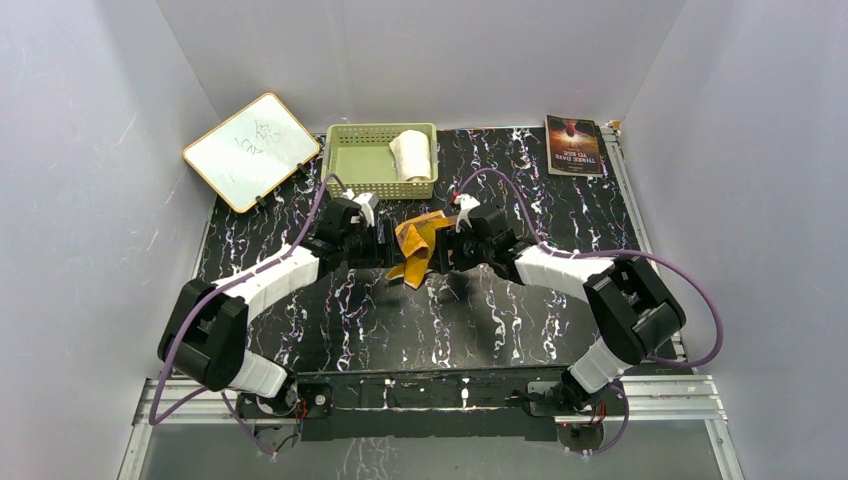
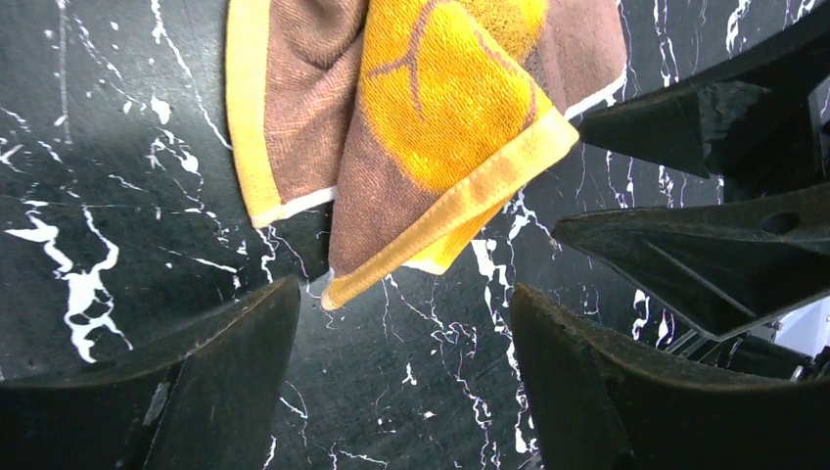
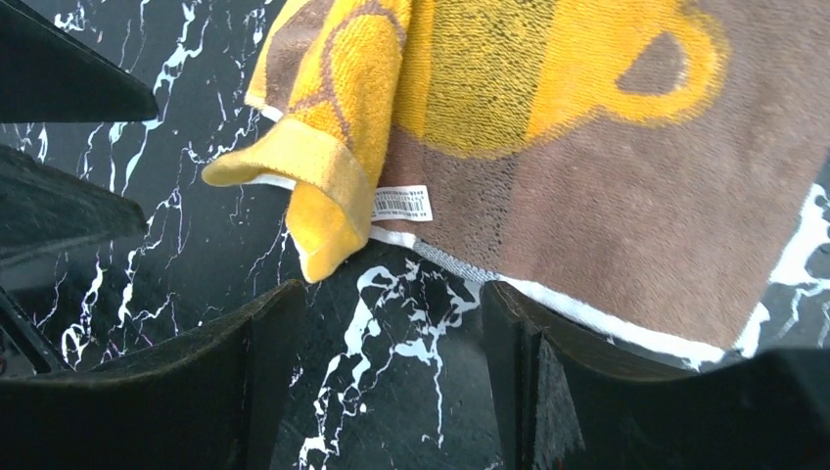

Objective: Roll the towels
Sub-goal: Flatten out the towel at the center of the board.

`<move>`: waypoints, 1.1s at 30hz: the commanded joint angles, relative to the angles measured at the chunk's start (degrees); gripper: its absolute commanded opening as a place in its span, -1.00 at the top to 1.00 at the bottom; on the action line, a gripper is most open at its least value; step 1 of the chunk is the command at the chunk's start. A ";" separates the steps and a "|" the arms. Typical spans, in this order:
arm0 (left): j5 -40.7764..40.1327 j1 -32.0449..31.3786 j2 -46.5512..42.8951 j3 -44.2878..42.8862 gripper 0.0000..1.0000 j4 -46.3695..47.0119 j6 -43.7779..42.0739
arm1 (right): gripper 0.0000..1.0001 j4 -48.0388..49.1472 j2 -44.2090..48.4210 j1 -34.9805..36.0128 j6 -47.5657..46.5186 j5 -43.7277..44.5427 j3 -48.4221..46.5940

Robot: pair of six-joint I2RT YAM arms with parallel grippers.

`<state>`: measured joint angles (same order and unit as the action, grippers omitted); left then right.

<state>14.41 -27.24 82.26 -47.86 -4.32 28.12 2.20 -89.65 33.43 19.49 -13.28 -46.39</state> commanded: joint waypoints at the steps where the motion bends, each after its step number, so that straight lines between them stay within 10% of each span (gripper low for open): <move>1: 1.76 -1.17 -0.76 2.17 -0.54 3.72 -0.92 | -0.25 6.04 -3.02 0.54 -2.62 -5.09 -1.34; 14: -2.24 -2.69 3.52 5.08 -0.37 8.70 0.27 | -0.16 7.17 -13.41 2.04 -4.12 -9.58 -9.49; 25: -12.88 -2.70 8.95 1.93 0.30 6.58 -1.41 | -0.18 7.19 -15.06 2.89 -3.77 -9.34 -10.39; 29: -17.25 -2.64 9.18 -1.22 1.00 3.51 -2.80 | -0.25 6.16 -12.37 2.90 -4.75 -8.43 -9.09; 33: -17.62 -2.59 8.20 -2.62 0.82 2.62 -4.98 | -0.30 4.93 -10.47 2.89 -5.71 -7.57 -7.92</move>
<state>0.32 -29.74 91.72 -47.70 0.45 26.09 6.98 -104.29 36.05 15.88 -22.15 -55.02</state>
